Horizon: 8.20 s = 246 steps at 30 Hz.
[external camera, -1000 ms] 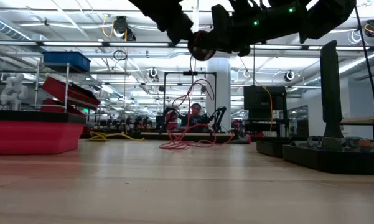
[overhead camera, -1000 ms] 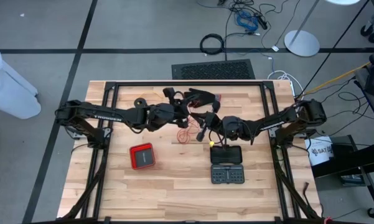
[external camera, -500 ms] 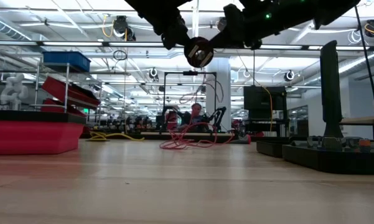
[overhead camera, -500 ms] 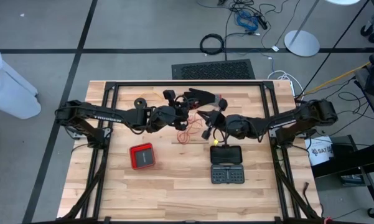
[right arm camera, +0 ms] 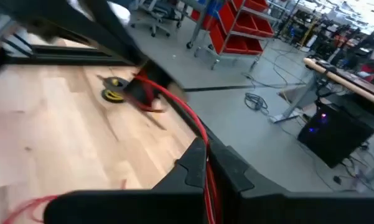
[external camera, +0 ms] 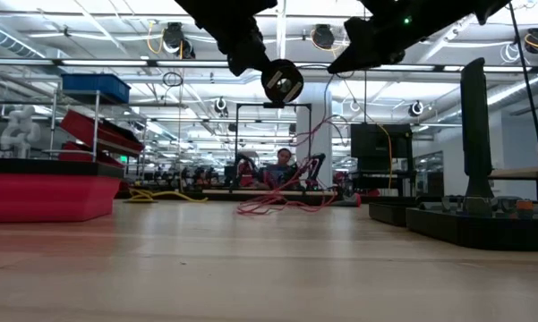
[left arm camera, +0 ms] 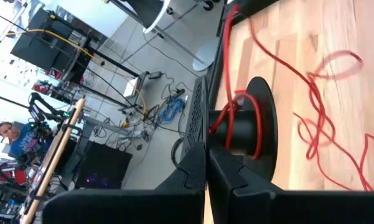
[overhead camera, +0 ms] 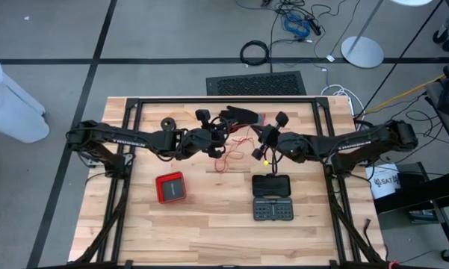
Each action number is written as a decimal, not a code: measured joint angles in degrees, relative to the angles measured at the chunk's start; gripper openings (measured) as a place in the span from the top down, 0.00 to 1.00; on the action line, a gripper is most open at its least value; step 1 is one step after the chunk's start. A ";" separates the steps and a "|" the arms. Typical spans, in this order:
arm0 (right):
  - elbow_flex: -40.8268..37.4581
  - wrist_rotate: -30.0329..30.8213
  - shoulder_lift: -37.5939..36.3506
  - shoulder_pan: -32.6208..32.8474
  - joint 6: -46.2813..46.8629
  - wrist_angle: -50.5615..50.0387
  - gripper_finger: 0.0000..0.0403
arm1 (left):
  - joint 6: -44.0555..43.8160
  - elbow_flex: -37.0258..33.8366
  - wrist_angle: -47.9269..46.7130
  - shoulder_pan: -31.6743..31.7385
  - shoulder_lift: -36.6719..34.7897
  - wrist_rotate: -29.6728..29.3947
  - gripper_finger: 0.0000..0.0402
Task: Coil cords
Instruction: Coil the red wire onto the spool
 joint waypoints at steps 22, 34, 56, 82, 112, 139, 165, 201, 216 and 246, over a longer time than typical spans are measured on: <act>0.00 -5.40 8.79 -5.43 0.28 10.42 1.00 | -7.51 -0.02 15.86 0.75 -1.41 6.62 1.00; -0.07 -9.89 16.64 -5.08 -1.97 30.32 1.00 | -6.91 0.02 20.20 3.87 2.83 6.85 1.00; -0.07 -17.60 16.40 -4.77 1.92 28.19 1.00 | 5.98 0.02 11.72 4.10 3.69 2.70 1.00; 3.93 -21.84 13.05 -3.63 -6.20 24.57 1.00 | 3.95 0.02 3.89 3.82 3.87 3.49 1.00; 3.93 -22.85 -0.93 -5.08 -14.54 -7.11 1.00 | -7.55 -0.02 0.81 0.01 -7.08 16.77 1.00; 3.32 -23.39 -0.05 -7.94 -1.84 7.58 0.82 | -8.11 0.08 12.90 1.20 -8.58 29.68 1.00; -18.08 -24.17 -2.23 -5.79 3.45 13.44 0.69 | -8.31 0.04 14.45 2.05 -12.63 29.87 1.00; -2.94 -36.00 27.49 -1.74 4.51 28.01 0.93 | -8.59 0.02 10.75 2.00 -12.90 29.55 1.00; -2.95 -47.56 7.52 28.94 45.42 -17.53 1.00 | -5.60 0.02 10.32 6.67 -13.03 28.74 1.00; 7.31 -31.69 -2.46 46.99 75.13 -52.79 0.69 | -6.06 0.02 4.71 8.36 -13.11 30.41 1.00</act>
